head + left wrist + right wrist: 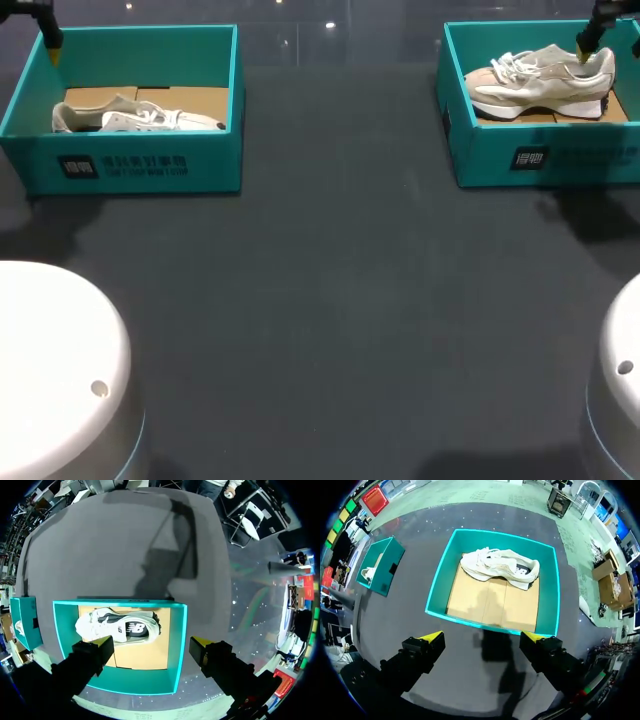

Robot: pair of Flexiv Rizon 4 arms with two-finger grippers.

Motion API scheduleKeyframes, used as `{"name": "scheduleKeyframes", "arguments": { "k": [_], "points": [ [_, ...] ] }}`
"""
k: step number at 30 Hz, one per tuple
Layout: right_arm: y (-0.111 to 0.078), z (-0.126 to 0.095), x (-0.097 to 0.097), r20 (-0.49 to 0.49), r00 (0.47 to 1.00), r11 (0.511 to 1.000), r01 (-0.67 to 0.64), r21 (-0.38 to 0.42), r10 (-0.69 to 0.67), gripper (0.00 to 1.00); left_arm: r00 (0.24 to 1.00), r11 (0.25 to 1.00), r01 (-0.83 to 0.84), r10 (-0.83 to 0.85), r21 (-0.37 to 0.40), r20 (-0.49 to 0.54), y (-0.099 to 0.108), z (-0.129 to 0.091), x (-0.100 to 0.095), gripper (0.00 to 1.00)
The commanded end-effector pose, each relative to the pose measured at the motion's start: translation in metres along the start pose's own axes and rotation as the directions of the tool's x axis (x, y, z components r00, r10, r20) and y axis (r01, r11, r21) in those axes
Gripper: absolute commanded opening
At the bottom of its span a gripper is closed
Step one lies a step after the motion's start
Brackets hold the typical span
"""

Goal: Take the shoe out of the shoebox, open the shoe tongue, remove and reinsert the insole, then place the shoe into the shoebox

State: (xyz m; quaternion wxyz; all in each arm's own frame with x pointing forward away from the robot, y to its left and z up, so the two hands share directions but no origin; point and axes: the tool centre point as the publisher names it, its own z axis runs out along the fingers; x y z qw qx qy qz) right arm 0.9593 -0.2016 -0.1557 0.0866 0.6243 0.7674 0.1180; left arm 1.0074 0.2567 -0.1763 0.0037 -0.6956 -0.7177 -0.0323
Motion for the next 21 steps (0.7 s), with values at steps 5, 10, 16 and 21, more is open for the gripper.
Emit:
{"name": "scheduleKeyframes", "arguments": {
  "k": [5,10,16,21],
  "points": [
    [0.067,0.013,-0.022,0.054,0.998,0.999,-0.020,0.040,0.018,1.00,1.000,1.000,-0.001,0.001,0.000,-0.001,0.000,0.000,0.000,1.00],
    [0.067,0.013,-0.022,0.054,0.998,0.999,-0.020,0.040,0.018,1.00,1.000,1.000,-0.001,0.001,0.000,-0.001,0.000,0.000,0.000,1.00],
    [0.067,0.013,-0.022,0.054,0.998,0.999,-0.020,0.040,0.018,1.00,1.000,1.000,-0.001,0.001,0.000,-0.001,0.000,0.000,0.000,1.00],
    [0.088,0.028,-0.036,0.153,0.975,0.971,-0.182,0.153,0.159,1.00,1.000,1.000,-0.001,0.001,0.000,-0.001,0.000,0.000,0.000,1.00]
  ]
}}
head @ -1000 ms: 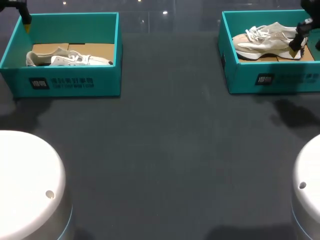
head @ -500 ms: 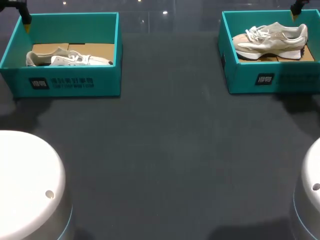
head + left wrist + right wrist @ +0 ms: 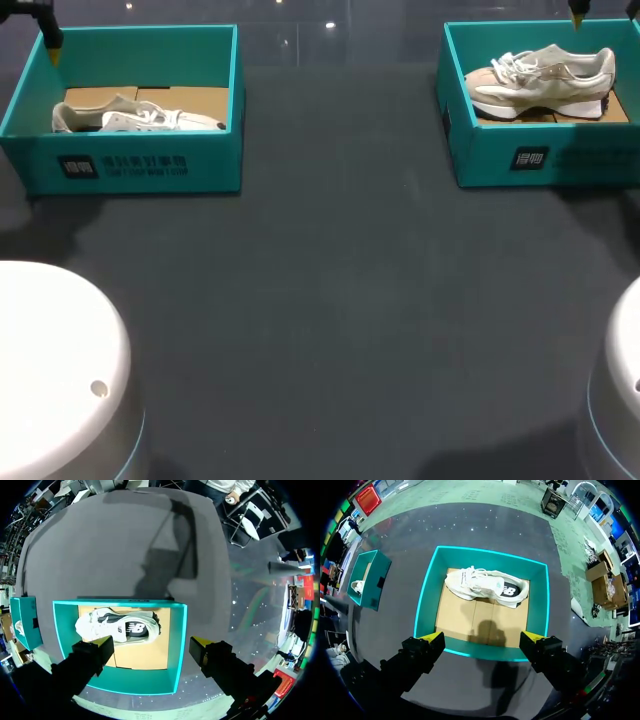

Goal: Take the shoe out of the shoebox, open the shoe tongue, remove and reinsert the insole, then place the shoe into the shoebox

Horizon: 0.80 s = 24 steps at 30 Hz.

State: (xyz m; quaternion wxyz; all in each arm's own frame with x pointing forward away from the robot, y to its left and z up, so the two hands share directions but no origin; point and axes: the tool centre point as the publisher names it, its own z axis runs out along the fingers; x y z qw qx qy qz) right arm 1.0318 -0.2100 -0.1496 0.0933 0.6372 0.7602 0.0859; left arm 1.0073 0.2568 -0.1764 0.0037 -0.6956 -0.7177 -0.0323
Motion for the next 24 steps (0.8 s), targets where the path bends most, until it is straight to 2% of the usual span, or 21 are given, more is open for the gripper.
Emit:
{"name": "scheduleKeyframes", "arguments": {
  "k": [1,5,11,14,24],
  "points": [
    [0.032,0.017,-0.014,0.148,0.976,0.973,-0.183,0.140,0.162,1.00,1.000,1.000,-0.001,0.001,0.000,-0.001,0.000,0.000,0.000,1.00],
    [0.065,0.032,-0.023,0.260,0.936,0.944,-0.284,0.168,0.236,1.00,1.000,1.000,-0.001,0.001,0.000,-0.001,0.000,0.000,0.000,1.00],
    [0.095,0.069,-0.038,0.294,0.928,0.935,-0.294,0.199,0.230,1.00,1.000,1.000,-0.001,0.001,0.000,-0.001,0.000,0.000,0.000,1.00],
    [0.098,0.092,-0.049,0.290,0.927,0.930,-0.302,0.208,0.236,1.00,1.000,1.000,-0.001,0.001,0.000,-0.001,0.000,0.000,0.000,1.00],
    [0.098,0.092,-0.049,0.290,0.927,0.930,-0.302,0.208,0.236,1.00,1.000,1.000,-0.001,0.001,0.000,-0.001,0.000,0.000,0.000,1.00]
  ]
}}
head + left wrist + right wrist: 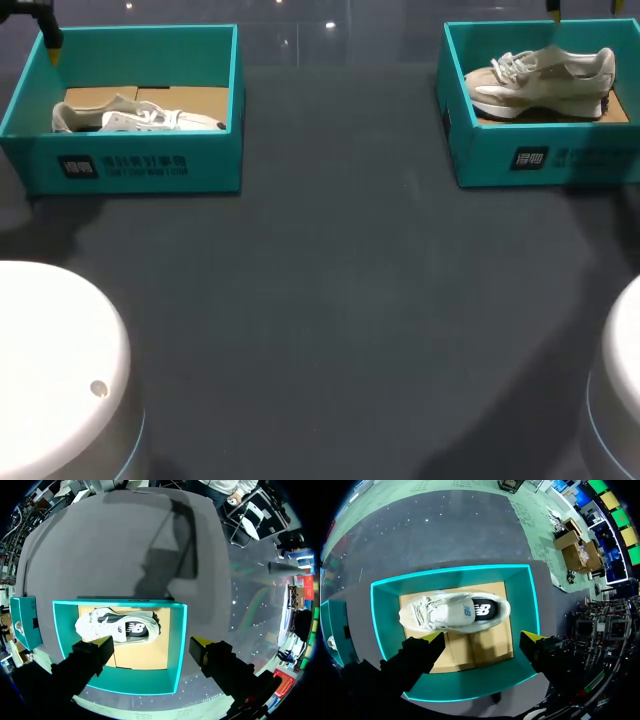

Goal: Take the shoe out of the shoebox, open the shoe tongue, remove and reinsert the insole, then place the shoe into the shoebox

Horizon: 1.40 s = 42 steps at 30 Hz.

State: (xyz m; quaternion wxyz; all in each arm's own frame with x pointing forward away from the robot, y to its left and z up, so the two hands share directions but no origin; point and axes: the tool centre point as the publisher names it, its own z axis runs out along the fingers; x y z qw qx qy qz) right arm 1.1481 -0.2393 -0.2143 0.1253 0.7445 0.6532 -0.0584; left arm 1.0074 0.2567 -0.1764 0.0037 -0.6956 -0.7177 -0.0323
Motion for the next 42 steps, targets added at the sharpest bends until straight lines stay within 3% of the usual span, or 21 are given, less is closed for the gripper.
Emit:
{"name": "scheduleKeyframes", "arguments": {
  "k": [1,2,7,17,36,42],
  "points": [
    [0.008,0.000,0.000,0.001,1.000,0.997,0.000,0.073,0.000,1.00,1.000,1.000,-0.001,0.001,0.000,-0.001,0.000,0.000,0.000,1.00],
    [0.011,0.003,0.002,0.060,0.998,0.995,0.001,0.103,-0.007,1.00,1.000,1.000,-0.001,0.001,0.000,-0.001,0.000,0.000,0.000,1.00],
    [0.012,0.031,-0.011,0.017,1.000,0.994,-0.022,0.106,0.021,1.00,1.000,1.000,-0.001,0.001,0.000,-0.001,0.000,0.000,0.000,1.00],
    [0.007,0.062,-0.028,-0.015,1.000,0.997,-0.024,0.076,0.025,1.00,1.000,1.000,-0.001,0.001,0.000,-0.001,0.000,0.000,0.000,1.00],
    [0.006,0.124,-0.043,-0.022,0.999,0.997,-0.027,0.073,0.029,1.00,1.000,1.000,-0.001,0.001,0.000,-0.001,0.000,0.000,0.000,1.00],
    [0.008,0.139,-0.047,-0.027,0.999,0.996,-0.035,0.082,0.038,0.85,1.000,1.000,-0.001,0.001,0.000,-0.001,0.000,0.000,0.000,1.00]
  ]
}}
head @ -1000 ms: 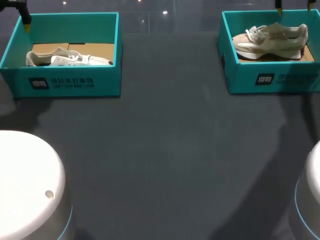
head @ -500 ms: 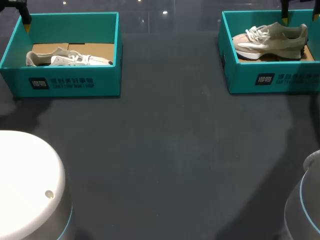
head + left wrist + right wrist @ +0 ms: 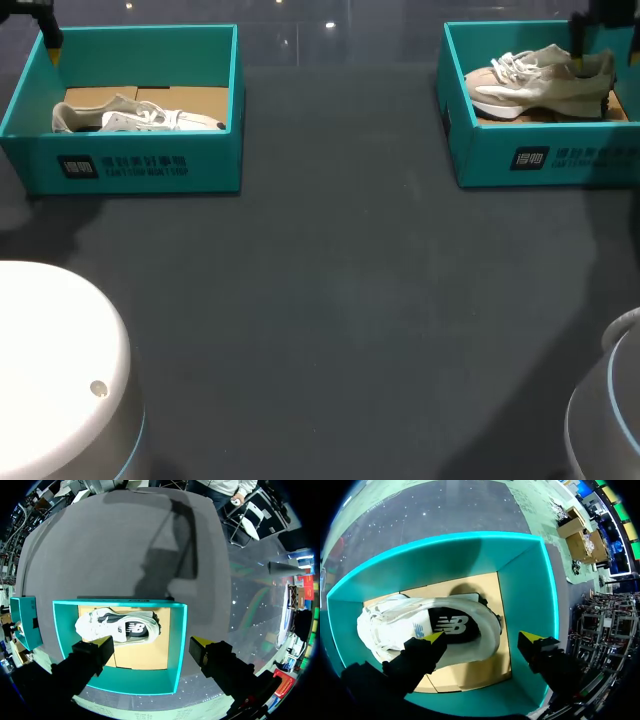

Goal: Take the shoe out of the shoebox, open the shoe tongue, remove and reinsert the insole, then place the shoe into the shoebox

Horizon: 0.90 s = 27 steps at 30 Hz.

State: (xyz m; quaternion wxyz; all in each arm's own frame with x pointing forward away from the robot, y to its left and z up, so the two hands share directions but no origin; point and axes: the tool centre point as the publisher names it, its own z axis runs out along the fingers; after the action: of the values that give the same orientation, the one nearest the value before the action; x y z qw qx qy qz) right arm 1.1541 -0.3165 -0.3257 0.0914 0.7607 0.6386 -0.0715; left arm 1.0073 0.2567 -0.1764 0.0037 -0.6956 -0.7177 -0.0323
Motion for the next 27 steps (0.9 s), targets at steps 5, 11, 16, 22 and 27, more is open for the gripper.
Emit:
{"name": "scheduleKeyframes", "arguments": {
  "k": [5,11,16,22,27],
  "points": [
    [0.009,0.019,-0.003,-0.003,1.000,1.000,0.003,0.019,-0.002,0.75,1.000,1.000,-0.001,0.001,0.000,-0.001,0.000,0.000,0.000,1.00],
    [0.011,0.029,-0.008,-0.009,1.000,1.000,0.006,0.026,-0.005,0.77,1.000,1.000,-0.001,0.001,0.000,-0.001,0.000,0.000,0.000,1.00],
    [0.014,0.038,-0.011,-0.010,1.000,0.999,0.012,0.038,-0.012,0.77,1.000,1.000,-0.001,0.001,0.000,-0.001,0.000,0.000,0.000,1.00],
    [0.013,0.046,-0.015,-0.026,1.000,0.999,0.011,0.046,-0.010,0.77,1.000,1.000,-0.001,0.001,0.000,-0.001,0.000,0.000,0.000,1.00],
    [0.016,0.055,-0.016,-0.037,0.999,0.998,0.020,0.056,-0.018,0.77,1.000,1.000,-0.001,0.001,0.000,-0.001,0.000,0.000,0.000,1.00]
  ]
}}
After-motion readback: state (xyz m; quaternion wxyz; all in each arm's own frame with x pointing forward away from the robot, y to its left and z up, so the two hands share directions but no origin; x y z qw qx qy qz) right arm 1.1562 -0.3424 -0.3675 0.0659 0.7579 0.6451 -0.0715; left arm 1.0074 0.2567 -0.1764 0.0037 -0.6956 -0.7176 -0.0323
